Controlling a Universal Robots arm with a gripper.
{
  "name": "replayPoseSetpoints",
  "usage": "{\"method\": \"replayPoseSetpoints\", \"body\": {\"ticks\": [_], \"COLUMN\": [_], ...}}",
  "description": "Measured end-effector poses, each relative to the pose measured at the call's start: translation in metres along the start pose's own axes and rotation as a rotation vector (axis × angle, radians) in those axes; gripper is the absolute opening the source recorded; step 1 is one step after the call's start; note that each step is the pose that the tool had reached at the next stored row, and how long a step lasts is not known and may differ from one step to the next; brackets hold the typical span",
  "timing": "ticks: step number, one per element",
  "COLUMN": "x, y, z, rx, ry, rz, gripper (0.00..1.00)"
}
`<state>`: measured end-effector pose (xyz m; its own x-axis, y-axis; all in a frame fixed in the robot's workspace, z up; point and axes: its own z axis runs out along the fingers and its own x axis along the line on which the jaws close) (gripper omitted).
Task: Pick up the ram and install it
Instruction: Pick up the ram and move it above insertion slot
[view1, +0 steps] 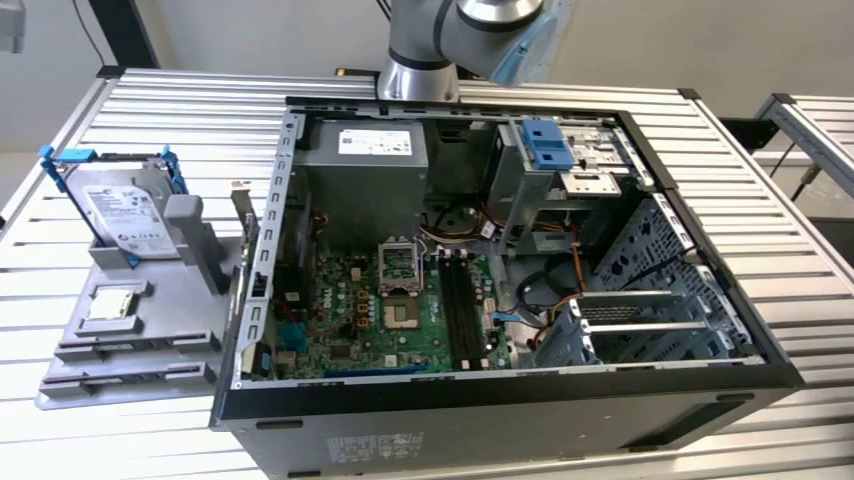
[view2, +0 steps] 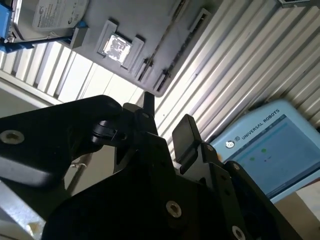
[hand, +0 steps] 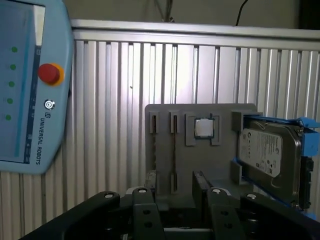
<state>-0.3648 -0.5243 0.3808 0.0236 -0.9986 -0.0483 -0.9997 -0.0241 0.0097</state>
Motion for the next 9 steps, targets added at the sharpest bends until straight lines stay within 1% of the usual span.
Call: {"method": "replayPoseSetpoints", "body": {"ticks": [5, 9], "x": [0.0004, 0.0005], "y": [-0.0001, -0.0001], "z": [0.0088, 0.0091], "rx": [-0.0012, -0.0018], "ry": [0.0003, 0.0003], "rz": [-0.025, -0.026], "gripper": [1.00, 1.00]}}
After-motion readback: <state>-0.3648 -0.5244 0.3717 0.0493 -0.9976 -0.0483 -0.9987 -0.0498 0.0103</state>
